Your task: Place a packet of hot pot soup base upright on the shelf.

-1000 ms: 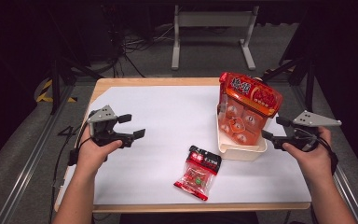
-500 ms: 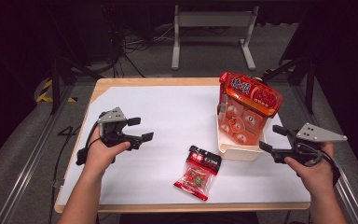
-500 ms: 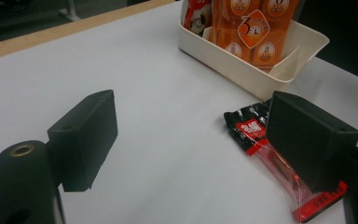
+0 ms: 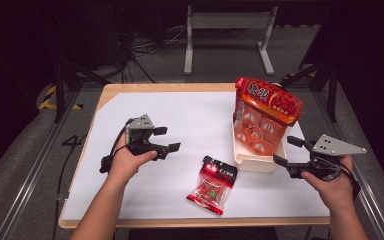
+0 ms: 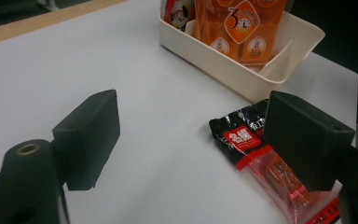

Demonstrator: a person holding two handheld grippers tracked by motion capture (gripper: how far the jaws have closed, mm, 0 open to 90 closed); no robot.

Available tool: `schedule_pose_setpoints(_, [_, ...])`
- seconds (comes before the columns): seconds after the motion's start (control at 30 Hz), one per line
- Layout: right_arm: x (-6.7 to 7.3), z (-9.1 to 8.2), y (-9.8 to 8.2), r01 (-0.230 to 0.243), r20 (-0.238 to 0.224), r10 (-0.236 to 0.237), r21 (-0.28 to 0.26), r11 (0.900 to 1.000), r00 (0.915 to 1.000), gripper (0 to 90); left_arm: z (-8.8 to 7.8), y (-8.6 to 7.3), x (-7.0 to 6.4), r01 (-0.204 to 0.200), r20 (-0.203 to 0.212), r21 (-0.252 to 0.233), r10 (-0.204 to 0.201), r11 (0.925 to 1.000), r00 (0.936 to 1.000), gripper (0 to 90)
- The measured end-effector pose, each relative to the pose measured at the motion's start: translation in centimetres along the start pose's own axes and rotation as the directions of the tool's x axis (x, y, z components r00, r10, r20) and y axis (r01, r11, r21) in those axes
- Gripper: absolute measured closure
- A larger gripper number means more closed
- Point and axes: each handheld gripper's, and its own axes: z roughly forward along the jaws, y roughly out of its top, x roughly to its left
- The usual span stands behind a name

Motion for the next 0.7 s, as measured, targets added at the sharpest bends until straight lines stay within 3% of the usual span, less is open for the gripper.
schedule_pose_setpoints(0.27, [0.5,0.4,0.1,0.01,-0.025,-0.01,0.002,1.0,0.9996,21.3,2.9,0.2,-0.1,0.005,0.045,0.008,-0.005,1.0,0.999,19.7])
schedule_pose_setpoints(0.37, [1.0,0.5,0.2,0.019,-0.061,-0.018,0.014,1.0,0.998,28.0,3.8,0.2,-0.2,0.003,0.059,0.013,-0.004,0.9999,0.9982,20.3])
schedule_pose_setpoints(0.7, [2.0,1.3,0.2,0.024,-0.129,-0.021,0.02,1.0,0.9914,36.5,5.9,-0.2,-0.4,0.015,0.091,-0.001,-0.015,0.9999,0.9957,24.2])
